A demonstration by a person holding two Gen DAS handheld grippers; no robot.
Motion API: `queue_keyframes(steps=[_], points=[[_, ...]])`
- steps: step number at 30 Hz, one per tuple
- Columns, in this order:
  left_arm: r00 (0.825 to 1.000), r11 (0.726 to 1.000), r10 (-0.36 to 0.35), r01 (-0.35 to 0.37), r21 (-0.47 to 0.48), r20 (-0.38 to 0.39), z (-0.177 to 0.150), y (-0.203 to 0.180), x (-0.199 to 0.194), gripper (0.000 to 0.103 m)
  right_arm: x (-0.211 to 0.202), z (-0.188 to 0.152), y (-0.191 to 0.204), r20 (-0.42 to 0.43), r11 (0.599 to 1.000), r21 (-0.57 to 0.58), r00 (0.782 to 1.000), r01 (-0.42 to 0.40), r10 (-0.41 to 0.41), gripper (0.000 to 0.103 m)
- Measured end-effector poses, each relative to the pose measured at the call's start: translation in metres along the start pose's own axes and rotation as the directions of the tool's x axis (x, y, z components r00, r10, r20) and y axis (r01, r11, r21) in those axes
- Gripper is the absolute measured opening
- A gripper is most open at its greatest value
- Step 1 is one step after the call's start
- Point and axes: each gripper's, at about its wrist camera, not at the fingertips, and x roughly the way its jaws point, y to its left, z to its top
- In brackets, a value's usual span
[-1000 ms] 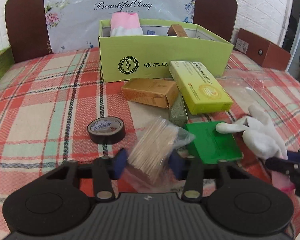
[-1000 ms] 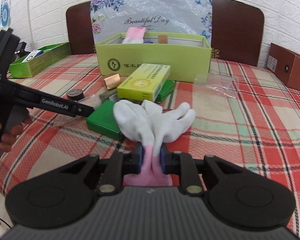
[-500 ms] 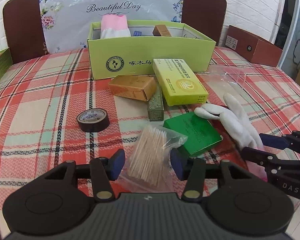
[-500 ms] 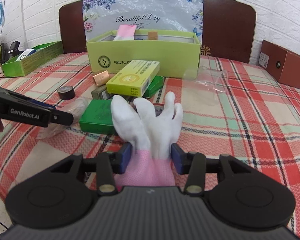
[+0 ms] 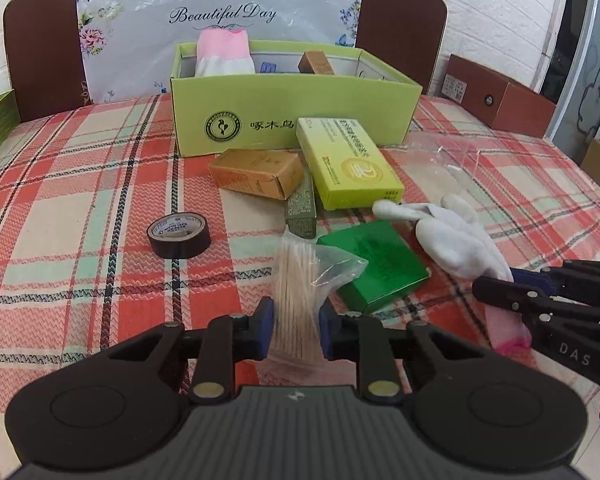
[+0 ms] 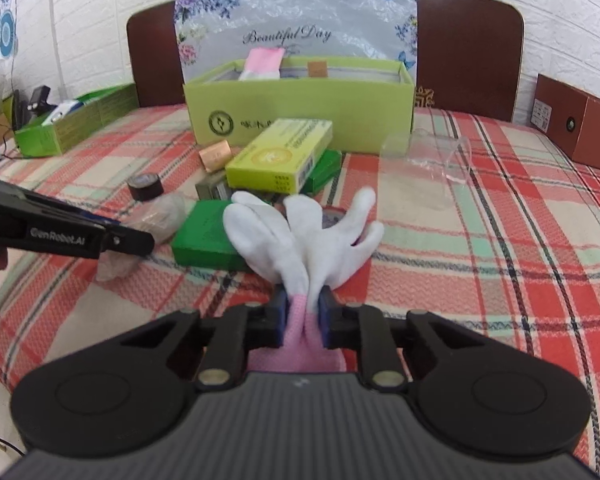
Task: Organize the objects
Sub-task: 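Carry toothpick bag and glove into the lime-green box and open both grippers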
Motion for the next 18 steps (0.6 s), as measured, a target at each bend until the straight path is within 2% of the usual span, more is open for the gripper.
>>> queue_keyframes(steps=[4, 10, 18], points=[[0.999, 0.999, -0.034, 0.035, -0.019, 0.030, 0.011, -0.001, -0.013, 0.022, -0.015, 0.015, 0.000, 0.054, 1.000, -0.002, 0.998, -0.029, 0.029, 0.015], [0.989, 0.998, -0.057, 0.058, -0.001, 0.137, 0.048, -0.004, -0.036, 0.022, -0.030, 0.051, -0.010, 0.145, 0.996, 0.028, 0.986, -0.089, 0.084, 0.015], [0.967, 1.000, -0.026, 0.029, -0.009, 0.254, 0.101, -0.003, -0.043, 0.022, -0.026, 0.105, -0.025, 0.238, 0.995, 0.026, 0.968, -0.093, 0.084, 0.015]])
